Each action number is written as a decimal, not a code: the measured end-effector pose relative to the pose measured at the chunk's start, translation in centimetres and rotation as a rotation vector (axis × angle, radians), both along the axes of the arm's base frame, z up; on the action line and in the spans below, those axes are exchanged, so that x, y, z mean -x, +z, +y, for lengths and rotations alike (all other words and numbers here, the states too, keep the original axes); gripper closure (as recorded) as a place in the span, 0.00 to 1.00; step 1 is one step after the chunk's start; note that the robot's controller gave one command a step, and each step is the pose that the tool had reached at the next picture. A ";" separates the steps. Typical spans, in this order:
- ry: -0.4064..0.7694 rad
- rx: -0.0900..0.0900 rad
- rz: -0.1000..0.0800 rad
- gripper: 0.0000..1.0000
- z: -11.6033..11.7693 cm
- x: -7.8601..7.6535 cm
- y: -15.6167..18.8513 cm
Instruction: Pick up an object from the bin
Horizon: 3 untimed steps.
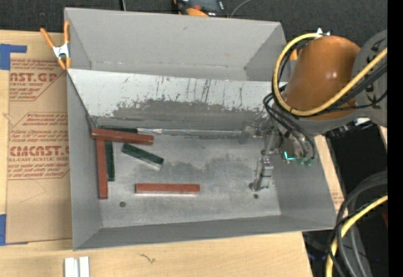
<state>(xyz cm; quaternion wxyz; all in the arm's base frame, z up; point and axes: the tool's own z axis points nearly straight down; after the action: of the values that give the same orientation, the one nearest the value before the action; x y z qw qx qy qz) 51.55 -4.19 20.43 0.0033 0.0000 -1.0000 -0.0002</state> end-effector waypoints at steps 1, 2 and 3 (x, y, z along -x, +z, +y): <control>0.145 -0.003 -0.001 0.00 7.6 1.7 -6.7; 0.186 -0.002 -0.001 0.00 10.4 0.9 -13.9; 0.183 -0.001 -0.007 1.00 10.3 0.8 -13.5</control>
Offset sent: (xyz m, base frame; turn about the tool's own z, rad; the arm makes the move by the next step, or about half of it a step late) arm -0.0149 0.0716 -0.0640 -0.1388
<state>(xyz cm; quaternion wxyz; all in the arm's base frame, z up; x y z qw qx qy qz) 50.78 6.08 6.96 -0.0003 0.0915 -0.9958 -0.0004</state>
